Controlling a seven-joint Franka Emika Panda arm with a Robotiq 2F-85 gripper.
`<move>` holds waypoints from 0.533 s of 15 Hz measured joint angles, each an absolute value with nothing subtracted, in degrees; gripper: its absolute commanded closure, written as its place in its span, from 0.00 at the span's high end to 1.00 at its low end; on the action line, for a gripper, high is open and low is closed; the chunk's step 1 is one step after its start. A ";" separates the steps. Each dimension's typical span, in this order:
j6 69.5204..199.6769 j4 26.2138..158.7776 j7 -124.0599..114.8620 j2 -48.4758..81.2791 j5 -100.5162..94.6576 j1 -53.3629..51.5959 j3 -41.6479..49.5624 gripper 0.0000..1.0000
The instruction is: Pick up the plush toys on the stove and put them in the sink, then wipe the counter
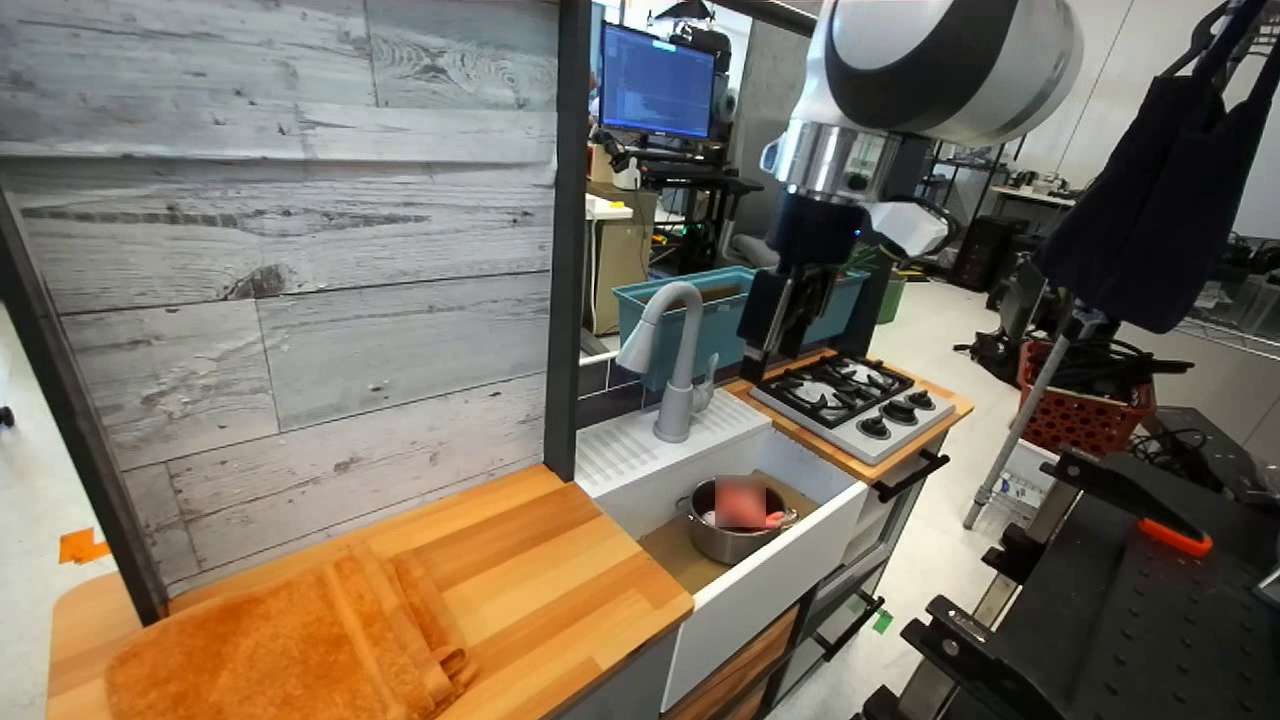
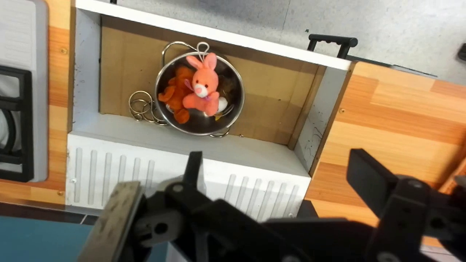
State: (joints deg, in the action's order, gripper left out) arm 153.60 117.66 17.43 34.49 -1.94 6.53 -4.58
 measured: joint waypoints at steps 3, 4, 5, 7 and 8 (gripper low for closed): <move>153.29 116.52 11.95 35.63 -4.97 -0.20 -3.47 1.00; 153.20 116.22 10.20 35.64 -5.59 -2.73 -3.48 1.00; 153.08 115.75 8.74 35.64 -5.95 -5.20 -3.59 1.00; 152.91 114.32 6.22 35.88 -6.56 -9.87 -3.98 1.00; 152.45 113.17 5.13 36.31 -6.59 -11.89 -4.16 1.00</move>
State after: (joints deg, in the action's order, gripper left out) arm 152.45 113.17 5.13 36.31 -6.59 -11.89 -4.16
